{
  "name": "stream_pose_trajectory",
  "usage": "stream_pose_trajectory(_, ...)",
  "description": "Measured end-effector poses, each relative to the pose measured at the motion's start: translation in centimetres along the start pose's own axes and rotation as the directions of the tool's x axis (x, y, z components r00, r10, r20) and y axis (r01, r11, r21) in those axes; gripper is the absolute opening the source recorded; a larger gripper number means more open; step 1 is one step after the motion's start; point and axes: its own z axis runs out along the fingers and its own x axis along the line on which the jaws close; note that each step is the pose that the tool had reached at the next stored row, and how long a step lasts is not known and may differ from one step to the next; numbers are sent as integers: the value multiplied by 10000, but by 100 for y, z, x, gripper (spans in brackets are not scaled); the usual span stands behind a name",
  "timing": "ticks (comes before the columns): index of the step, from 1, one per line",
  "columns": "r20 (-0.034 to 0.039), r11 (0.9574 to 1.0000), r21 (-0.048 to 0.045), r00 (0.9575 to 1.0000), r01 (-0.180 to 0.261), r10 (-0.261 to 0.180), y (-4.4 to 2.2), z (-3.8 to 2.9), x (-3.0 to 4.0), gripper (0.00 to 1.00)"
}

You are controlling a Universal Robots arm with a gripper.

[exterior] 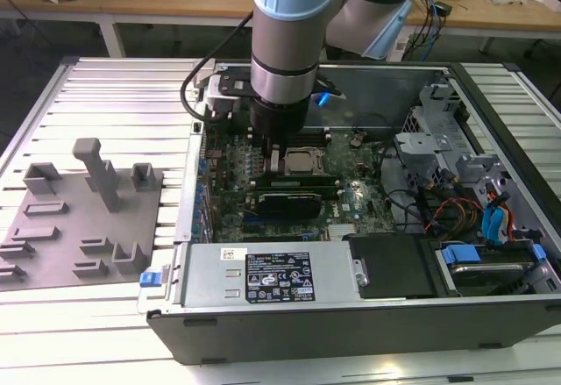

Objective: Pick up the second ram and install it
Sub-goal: 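Press down the second ram until it locks into place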

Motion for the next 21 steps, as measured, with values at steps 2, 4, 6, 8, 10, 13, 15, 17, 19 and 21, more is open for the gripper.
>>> stream_pose_trajectory(2, 5, 10000, 4, 10000, 1, -1, -1, 20, 2, 11)
stream_pose_trajectory(4, 33, 10000, 21, 10000, 7, -7, -10, -9, -3, 11)
stream_pose_trajectory(6, 54, 10000, 4, 10000, 5, -5, -68, -54, -8, 11)
stream_pose_trajectory(8, 97, 10000, -12, 10000, 7, -7, -187, -69, -16, 11)
stream_pose_trajectory(10, 119, 10000, -21, 9999, 5, -5, -279, -84, -23, 11)
stream_pose_trajectory(13, 125, 10000, -22, 9999, 6, -6, -337, -156, -32, 11)
stream_pose_trajectory(15, 125, 10000, -21, 9999, 3, -3, -334, -338, -47, 11)
stream_pose_trajectory(17, 124, 10000, -22, 9999, 6, -5, -329, -454, -55, 11)
stream_pose_trajectory(19, 128, 10000, -21, 9999, 6, -6, -327, -491, -58, 11)
stream_pose_trajectory(21, 125, 10000, -21, 9999, 6, -6, -327, -493, -58, 11)
